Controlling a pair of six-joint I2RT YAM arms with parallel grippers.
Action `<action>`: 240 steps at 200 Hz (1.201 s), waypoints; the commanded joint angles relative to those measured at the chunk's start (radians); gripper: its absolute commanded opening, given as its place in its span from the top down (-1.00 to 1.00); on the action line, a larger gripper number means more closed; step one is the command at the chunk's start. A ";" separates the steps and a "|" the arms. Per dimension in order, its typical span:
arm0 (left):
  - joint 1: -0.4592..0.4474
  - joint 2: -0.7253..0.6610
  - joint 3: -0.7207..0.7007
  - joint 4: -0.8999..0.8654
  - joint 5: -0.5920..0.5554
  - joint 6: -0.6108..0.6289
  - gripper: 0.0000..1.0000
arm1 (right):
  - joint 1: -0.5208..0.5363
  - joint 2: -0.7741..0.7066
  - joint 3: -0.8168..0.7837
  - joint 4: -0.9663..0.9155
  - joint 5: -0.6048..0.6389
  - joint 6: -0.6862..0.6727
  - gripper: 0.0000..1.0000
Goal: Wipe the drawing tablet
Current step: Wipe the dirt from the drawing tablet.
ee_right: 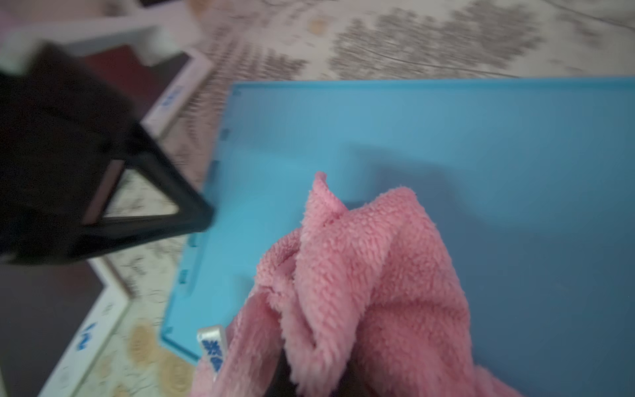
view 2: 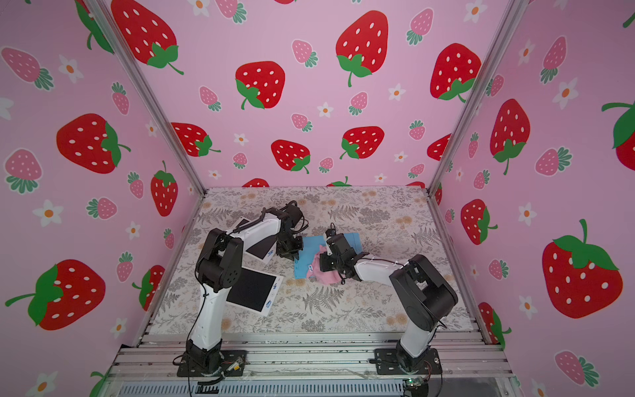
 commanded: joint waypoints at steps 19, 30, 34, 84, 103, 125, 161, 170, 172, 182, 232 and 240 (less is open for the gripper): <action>-0.010 0.047 -0.056 0.057 0.036 0.003 0.69 | -0.246 -0.084 -0.123 -0.067 0.021 0.047 1.00; -0.011 0.046 -0.058 0.063 0.044 0.004 0.69 | -0.278 -0.114 -0.143 -0.084 0.037 0.024 1.00; -0.012 0.045 -0.058 0.064 0.045 0.006 0.69 | -0.279 -0.124 -0.143 -0.092 0.045 0.011 1.00; -0.019 0.057 -0.054 0.078 0.070 0.017 0.69 | -0.039 -0.021 -0.007 -0.039 -0.033 -0.028 1.00; -0.019 0.060 -0.049 0.073 0.071 0.018 0.69 | 0.016 0.054 0.053 0.000 -0.063 0.020 1.00; -0.020 0.058 -0.045 0.067 0.068 0.021 0.69 | -0.012 0.071 0.060 -0.004 -0.035 0.024 1.00; -0.018 0.060 -0.046 0.066 0.071 0.024 0.69 | -0.166 -0.026 -0.065 -0.014 0.027 0.015 1.00; -0.018 0.060 -0.048 0.066 0.071 0.026 0.69 | -0.179 -0.039 -0.088 -0.010 0.034 0.002 1.00; -0.018 0.059 -0.048 0.066 0.070 0.027 0.69 | -0.179 -0.039 -0.089 -0.008 0.035 -0.001 1.00; -0.017 0.060 -0.050 0.066 0.070 0.028 0.69 | -0.163 -0.034 -0.090 0.002 0.015 -0.005 1.00; -0.012 0.059 -0.050 0.062 0.070 0.037 0.70 | 0.083 0.121 0.125 0.028 0.007 -0.016 1.00; -0.012 0.058 -0.052 0.062 0.070 0.038 0.70 | 0.071 0.131 0.133 0.026 0.026 -0.002 1.00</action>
